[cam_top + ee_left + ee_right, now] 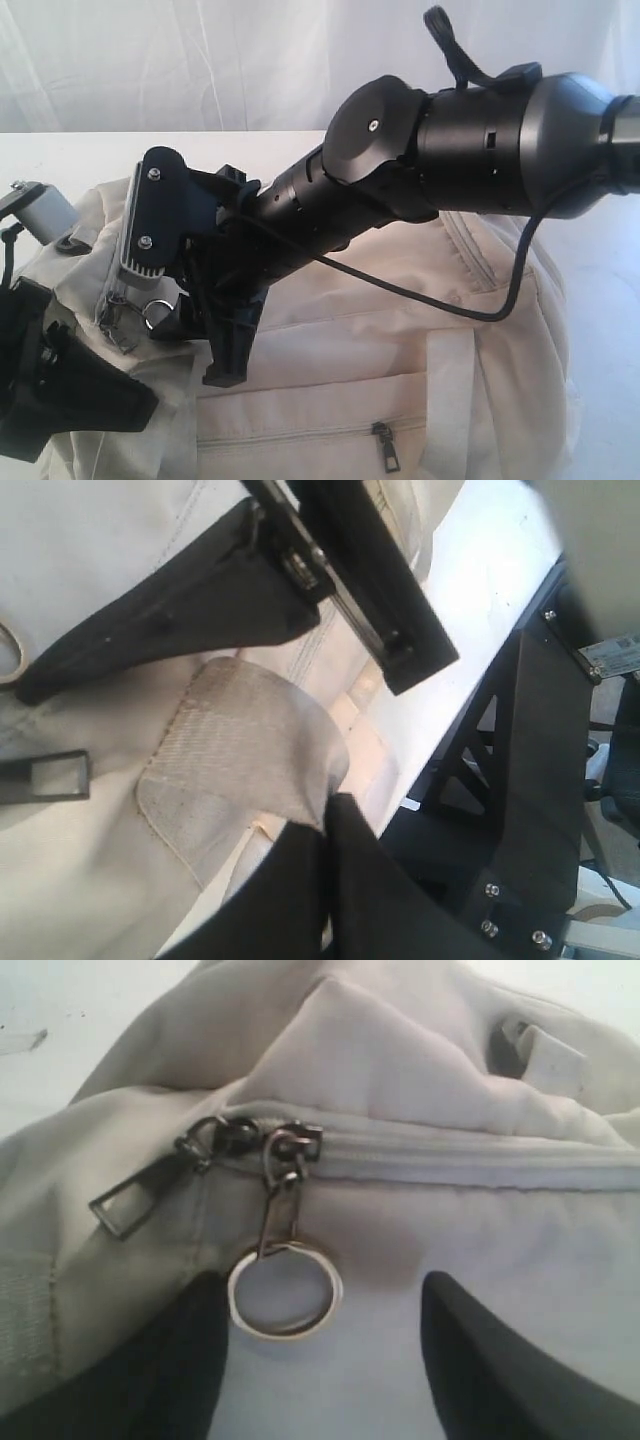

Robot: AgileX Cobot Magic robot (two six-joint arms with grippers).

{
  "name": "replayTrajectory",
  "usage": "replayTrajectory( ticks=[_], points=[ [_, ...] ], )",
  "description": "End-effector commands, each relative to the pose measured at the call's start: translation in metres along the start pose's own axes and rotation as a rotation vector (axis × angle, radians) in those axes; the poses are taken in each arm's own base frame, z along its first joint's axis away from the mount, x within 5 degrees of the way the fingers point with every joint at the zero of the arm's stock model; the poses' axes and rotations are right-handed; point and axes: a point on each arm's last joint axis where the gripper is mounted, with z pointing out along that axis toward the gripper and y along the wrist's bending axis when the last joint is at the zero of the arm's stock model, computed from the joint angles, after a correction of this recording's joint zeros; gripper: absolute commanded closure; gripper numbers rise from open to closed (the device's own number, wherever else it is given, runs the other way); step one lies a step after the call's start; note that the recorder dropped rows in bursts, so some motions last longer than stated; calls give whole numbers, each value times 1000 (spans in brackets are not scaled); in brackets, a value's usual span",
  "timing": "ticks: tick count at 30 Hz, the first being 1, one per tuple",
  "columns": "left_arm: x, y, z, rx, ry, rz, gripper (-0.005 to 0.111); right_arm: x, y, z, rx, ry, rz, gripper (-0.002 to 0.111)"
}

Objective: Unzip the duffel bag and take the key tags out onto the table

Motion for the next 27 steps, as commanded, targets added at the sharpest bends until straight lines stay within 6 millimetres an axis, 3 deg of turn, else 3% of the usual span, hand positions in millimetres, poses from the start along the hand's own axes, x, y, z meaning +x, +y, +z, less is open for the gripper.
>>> replayTrajectory(
  ticks=[1,8,18,27],
  points=[
    [-1,-5,-3,23,-4,11,107,0,2,2,-25,-5,-23,57],
    [-1,-5,-3,23,-4,11,107,1,10,20,-52,12,-50,65],
    [-1,-5,-3,22,-6,9,107,-6,-2,10,96,-3,-46,108],
    [-1,-5,-3,22,-6,9,107,-16,-17,-8,284,-34,-29,108]
  ],
)
